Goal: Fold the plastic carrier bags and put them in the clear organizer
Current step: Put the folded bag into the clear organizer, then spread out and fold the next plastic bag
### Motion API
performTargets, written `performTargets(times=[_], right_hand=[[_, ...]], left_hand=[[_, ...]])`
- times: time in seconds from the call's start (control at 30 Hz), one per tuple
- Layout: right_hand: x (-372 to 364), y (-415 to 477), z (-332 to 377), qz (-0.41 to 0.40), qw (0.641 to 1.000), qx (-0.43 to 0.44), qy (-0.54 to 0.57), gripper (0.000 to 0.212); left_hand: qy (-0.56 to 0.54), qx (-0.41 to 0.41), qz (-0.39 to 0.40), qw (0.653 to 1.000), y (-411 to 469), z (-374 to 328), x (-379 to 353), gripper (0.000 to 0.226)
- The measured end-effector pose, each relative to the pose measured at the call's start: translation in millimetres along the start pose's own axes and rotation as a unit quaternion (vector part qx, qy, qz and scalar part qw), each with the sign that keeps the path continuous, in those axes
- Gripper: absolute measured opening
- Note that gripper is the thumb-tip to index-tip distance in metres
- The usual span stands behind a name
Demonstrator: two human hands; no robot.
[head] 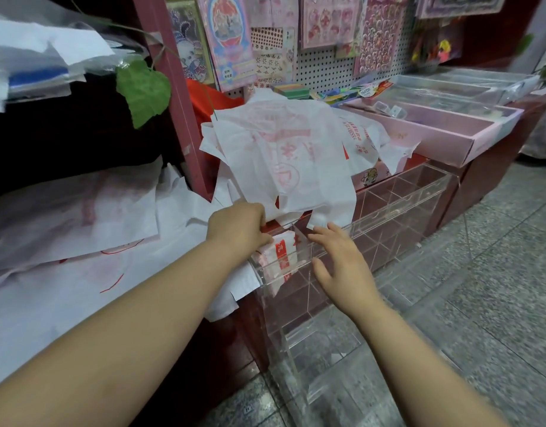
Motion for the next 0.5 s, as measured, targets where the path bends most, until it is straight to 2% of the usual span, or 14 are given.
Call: performTargets(times=[0.13,0.33,0.5], right_hand=[[0.3,-0.8,3.1,-0.006,1.0,0.011,0.004,0.039],[1.2,0.5,7.2,0.024,1.0,0.011,0.007,0.04],[12.7,0.0,18.6,0.024,1.0,0.007,-0.001,0.037]], left_hand=[[-0.072,0.047,0.005,0.996,-2.7,21.6,-5.0,0.027],[-0.212,0.044,-0.026,0.976,-24.0,29.2,4.3,0.016],[-0.246,0.019,-0.09,0.965,-86.1,41.0,44.4,0.02]])
Point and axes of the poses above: each hand's wrist, its own y-axis towards the middle knuckle, its own x-axis out of the back of the hand, z = x × y, the point moved 10 cm from there along y, towards the middle knuckle, and after that the axes turned 9 degrees about -y, right-handed, at the moved point
